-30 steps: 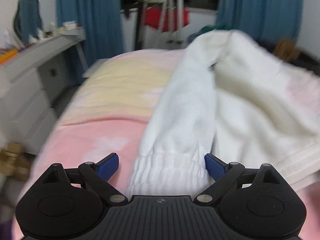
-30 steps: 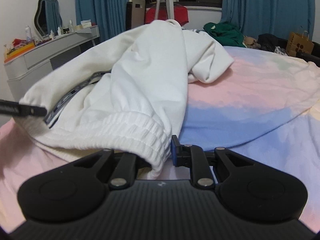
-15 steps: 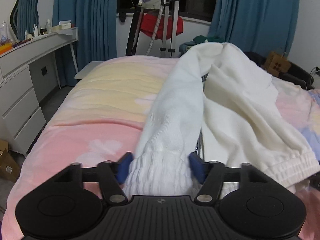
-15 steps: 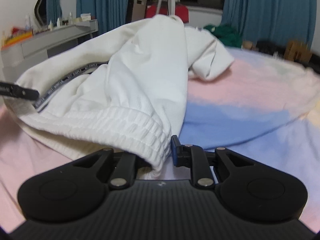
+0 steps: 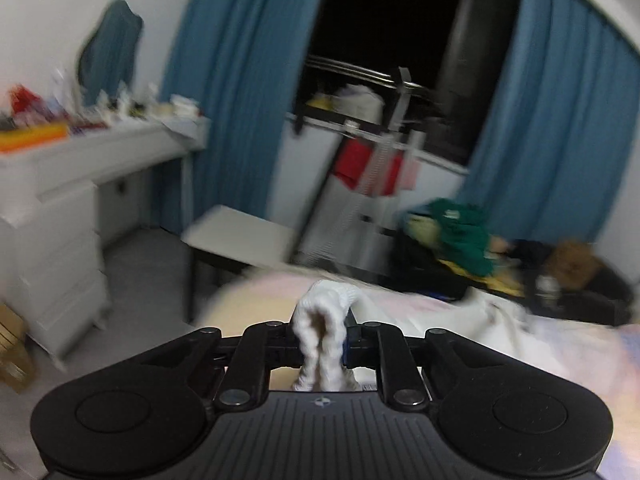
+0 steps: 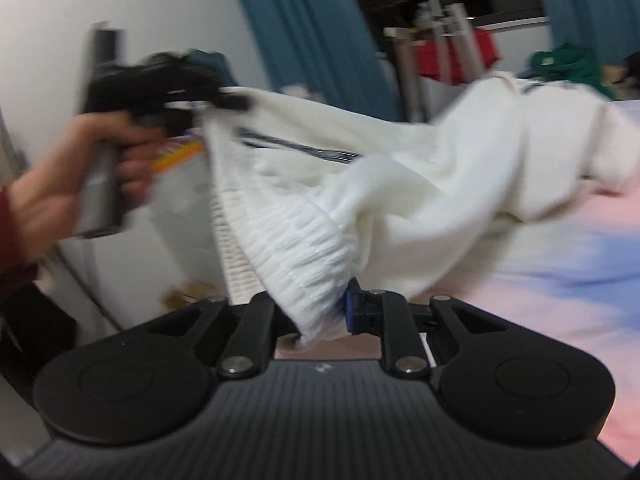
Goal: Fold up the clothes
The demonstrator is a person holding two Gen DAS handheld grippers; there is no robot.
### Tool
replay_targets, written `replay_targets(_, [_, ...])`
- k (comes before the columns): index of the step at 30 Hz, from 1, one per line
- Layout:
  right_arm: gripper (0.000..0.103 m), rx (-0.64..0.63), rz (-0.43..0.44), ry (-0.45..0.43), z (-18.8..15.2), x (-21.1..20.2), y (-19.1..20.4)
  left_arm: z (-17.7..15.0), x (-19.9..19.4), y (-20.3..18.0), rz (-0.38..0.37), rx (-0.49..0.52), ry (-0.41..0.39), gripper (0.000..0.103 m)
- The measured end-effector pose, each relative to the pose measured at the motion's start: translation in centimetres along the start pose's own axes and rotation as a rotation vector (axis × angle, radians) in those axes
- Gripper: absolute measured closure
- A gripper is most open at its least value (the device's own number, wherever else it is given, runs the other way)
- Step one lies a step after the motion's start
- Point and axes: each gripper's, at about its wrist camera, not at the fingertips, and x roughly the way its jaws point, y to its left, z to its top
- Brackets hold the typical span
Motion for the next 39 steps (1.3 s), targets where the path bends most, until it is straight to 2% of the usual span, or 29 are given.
replay_targets(2, [0.084, 0.026, 0.038, -0.001, -0.1, 3.1, 1.5, 0.9, 2.4, 1.0, 0.075, 0.027, 0.017, 0.086])
replay_targets(5, [0.084, 0.040, 0.032, 0.041, -1.1, 6.9, 2.3, -0.4, 6.2, 3.2, 0.153, 0.030, 0.104, 0.085])
replay_targets(8, [0.082, 0.015, 0.029, 0.081, -1.9, 8.8, 2.8, -1.5, 6.6, 5.3, 0.120, -0.067, 0.101, 0.077])
replay_targets(10, [0.077, 0.008, 0.052, 0.069, -1.8, 8.3, 2.6, -1.9, 5.6, 5.8, 0.093, -0.080, 0.083, 0.071])
replay_targets(11, [0.070, 0.022, 0.070, 0.068, -1.7, 8.0, 2.2, -2.1, 5.0, 5.9, 0.083, -0.078, 0.065, 0.070])
replay_targets(13, [0.046, 0.045, 0.080, 0.073, -1.6, 7.4, 1.8, -2.7, 3.1, 5.5, 0.072, -0.075, 0.040, 0.052])
replay_targets(14, [0.022, 0.057, 0.085, 0.075, -1.6, 7.1, 1.6, -3.0, 2.2, 5.1, 0.069, -0.073, 0.033, 0.046])
replay_targets(15, [0.014, 0.061, 0.080, 0.062, -1.7, 6.5, 1.6, -3.4, 1.3, 4.7, 0.066, -0.072, 0.026, 0.034])
replay_targets(16, [0.014, 0.065, 0.075, 0.048, -1.9, 5.9, 1.7, -3.7, 0.3, 4.4, 0.063, -0.070, 0.020, 0.021])
replay_targets(17, [0.014, 0.056, 0.070, 0.046, -2.0, 5.3, 1.8, -4.0, -0.6, 4.0, 0.060, -0.069, 0.013, 0.019])
replay_targets(22, [0.015, 0.032, 0.046, -0.006, -1.8, 1.2, 1.6, -6.3, -6.4, 0.9, 0.039, -0.049, -0.019, 0.019])
replay_targets(27, [0.015, -0.047, -0.030, -0.089, 1.3, -4.9, -1.6, -10.6, -11.9, -5.1, -0.027, 0.014, -0.038, 0.018])
replay_targets(32, [0.015, -0.140, -0.144, -0.157, 5.4, -10.8, -6.3, -14.3, -13.9, -10.8, -0.102, -0.002, -0.020, 0.018])
replay_targets(36, [0.015, -0.176, -0.235, -0.172, 7.1, -13.2, -10.1, -16.2, -14.4, -14.5, -0.135, 0.033, -0.036, 0.019])
replay_targets(39, [0.015, -0.148, -0.286, -0.208, 7.6, -13.7, -12.8, -17.4, -14.5, -16.5, -0.150, 0.069, -0.053, 0.019])
